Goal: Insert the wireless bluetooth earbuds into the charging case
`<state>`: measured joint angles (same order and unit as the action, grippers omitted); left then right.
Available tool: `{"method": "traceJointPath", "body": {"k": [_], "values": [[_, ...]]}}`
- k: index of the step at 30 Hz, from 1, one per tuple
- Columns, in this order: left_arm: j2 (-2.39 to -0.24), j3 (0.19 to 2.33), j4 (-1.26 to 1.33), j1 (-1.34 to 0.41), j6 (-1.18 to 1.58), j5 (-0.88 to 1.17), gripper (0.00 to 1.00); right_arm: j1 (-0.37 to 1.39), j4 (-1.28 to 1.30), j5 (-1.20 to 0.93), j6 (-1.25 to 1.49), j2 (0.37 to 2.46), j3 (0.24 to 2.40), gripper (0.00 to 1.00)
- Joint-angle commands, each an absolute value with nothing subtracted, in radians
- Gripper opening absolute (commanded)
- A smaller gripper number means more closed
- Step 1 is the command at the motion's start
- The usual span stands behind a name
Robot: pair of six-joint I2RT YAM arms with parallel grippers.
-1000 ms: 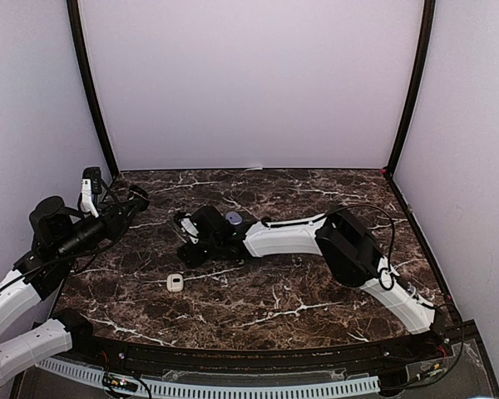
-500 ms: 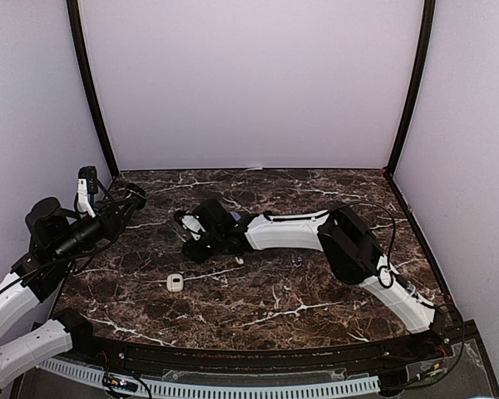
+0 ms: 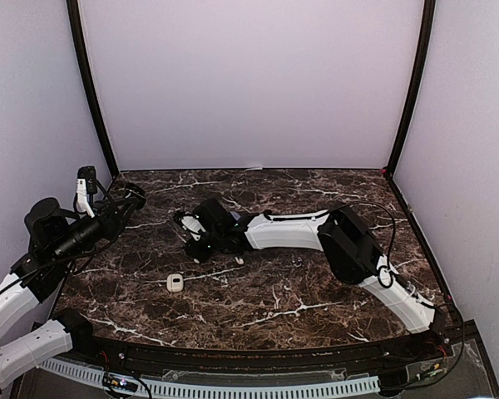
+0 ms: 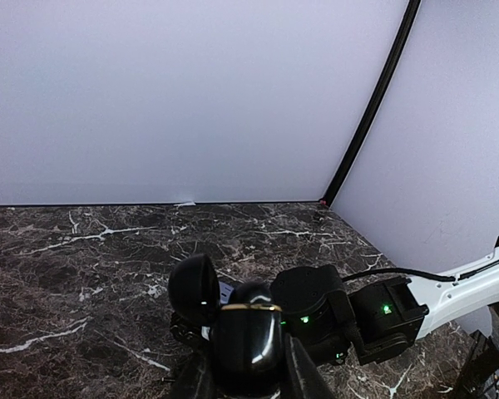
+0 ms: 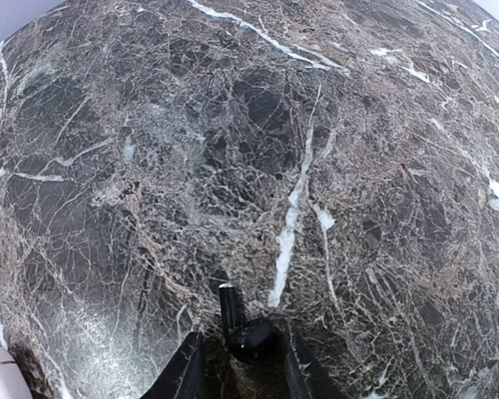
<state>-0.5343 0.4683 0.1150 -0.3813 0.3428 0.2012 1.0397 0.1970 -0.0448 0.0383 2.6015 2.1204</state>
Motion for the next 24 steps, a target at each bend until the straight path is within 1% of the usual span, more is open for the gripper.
{"method": "traceJointPath", "body": {"k": [1, 2, 3, 11, 20, 24], "values": [[-0.524, 0.463, 0.130, -0.377, 0.327, 0.202, 0.00, 1.040, 0.193, -0.033, 0.031, 2.620, 2.135, 0.36], [-0.525, 0.463, 0.130, -0.376, 0.327, 0.202, 0.00, 1.041, 0.194, -0.030, 0.029, 2.625, 2.140, 0.41], [-0.526, 0.463, 0.130, -0.376, 0.326, 0.202, 0.00, 1.041, 0.197, -0.029, 0.024, 2.629, 2.147, 0.41], [-0.533, 0.466, 0.129, -0.376, 0.323, 0.203, 0.00, 1.041, 0.228, -0.013, 0.002, 2.666, 2.200, 0.40], [-0.533, 0.464, 0.126, -0.375, 0.323, 0.201, 0.00, 1.043, 0.256, -0.040, -0.018, 2.675, 2.215, 0.26], [-0.536, 0.465, 0.127, -0.377, 0.324, 0.201, 0.00, 1.048, 0.229, -0.029, -0.028, 2.635, 2.164, 0.20]]}}
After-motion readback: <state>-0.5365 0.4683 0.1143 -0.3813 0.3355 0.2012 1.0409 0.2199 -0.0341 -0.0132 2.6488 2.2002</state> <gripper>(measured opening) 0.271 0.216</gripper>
